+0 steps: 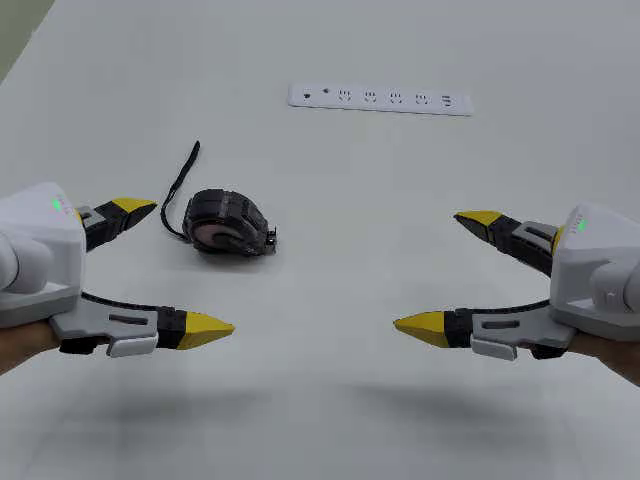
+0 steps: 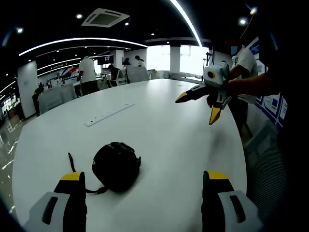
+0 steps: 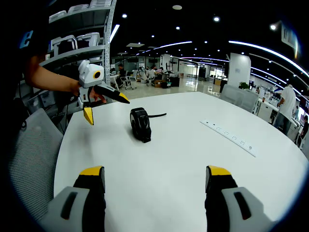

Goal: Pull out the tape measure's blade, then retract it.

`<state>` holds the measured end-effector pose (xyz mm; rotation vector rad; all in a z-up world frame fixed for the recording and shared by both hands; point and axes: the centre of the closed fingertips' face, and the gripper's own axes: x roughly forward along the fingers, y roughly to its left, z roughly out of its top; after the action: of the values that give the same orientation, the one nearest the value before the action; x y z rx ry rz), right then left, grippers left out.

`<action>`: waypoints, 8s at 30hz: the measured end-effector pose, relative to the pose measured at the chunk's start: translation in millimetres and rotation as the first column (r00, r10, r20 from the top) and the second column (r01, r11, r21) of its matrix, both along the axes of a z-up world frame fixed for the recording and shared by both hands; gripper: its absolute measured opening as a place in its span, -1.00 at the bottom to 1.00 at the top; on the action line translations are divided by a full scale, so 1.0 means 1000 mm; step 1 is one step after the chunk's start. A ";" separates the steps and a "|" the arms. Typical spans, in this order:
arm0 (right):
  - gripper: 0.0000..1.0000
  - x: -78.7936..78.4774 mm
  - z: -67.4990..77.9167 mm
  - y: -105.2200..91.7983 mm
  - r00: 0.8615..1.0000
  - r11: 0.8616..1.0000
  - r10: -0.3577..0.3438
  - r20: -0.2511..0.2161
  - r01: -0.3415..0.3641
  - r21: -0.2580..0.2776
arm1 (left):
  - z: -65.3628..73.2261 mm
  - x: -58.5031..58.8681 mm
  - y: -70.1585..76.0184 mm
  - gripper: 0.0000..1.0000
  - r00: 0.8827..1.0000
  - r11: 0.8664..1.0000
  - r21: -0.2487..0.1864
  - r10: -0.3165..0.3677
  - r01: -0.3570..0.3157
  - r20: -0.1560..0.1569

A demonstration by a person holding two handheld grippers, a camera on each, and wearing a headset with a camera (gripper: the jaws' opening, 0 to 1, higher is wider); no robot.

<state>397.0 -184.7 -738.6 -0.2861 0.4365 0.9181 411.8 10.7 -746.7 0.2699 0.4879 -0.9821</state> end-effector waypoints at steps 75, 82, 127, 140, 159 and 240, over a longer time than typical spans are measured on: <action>-0.30 0.074 -0.056 0.115 0.954 0.953 0.297 -0.041 -0.299 -0.049 | -0.055 0.069 0.005 -0.42 0.935 0.882 0.311 -0.337 0.354 -0.110; -0.36 0.074 -0.064 0.128 0.943 0.942 0.329 -0.057 -0.332 -0.053 | -0.055 0.069 0.005 -0.44 0.933 0.885 0.297 -0.337 0.359 -0.124; -0.77 0.072 -0.086 0.153 0.885 0.873 0.457 -0.095 -0.466 -0.144 | -0.059 0.067 0.010 -0.45 0.929 0.882 0.297 -0.326 0.365 -0.175; -0.78 0.075 -0.085 0.152 0.876 0.861 0.473 -0.092 -0.482 -0.160 | -0.059 0.067 0.010 -0.45 0.931 0.887 0.290 -0.317 0.359 -0.183; -0.78 0.074 -0.085 0.145 0.872 0.857 0.479 -0.099 -0.489 -0.162 | -0.060 0.068 0.010 -0.45 0.931 0.888 0.289 -0.312 0.356 -0.190; -0.78 0.068 -0.085 0.082 0.873 0.865 0.468 -0.135 -0.484 -0.133 | -0.060 0.068 0.008 -0.45 0.930 0.894 0.275 -0.307 0.354 -0.200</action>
<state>464.9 -102.7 -824.1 -0.5163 0.5457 1.3910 480.0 18.8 -807.2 0.5762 0.7540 -1.2669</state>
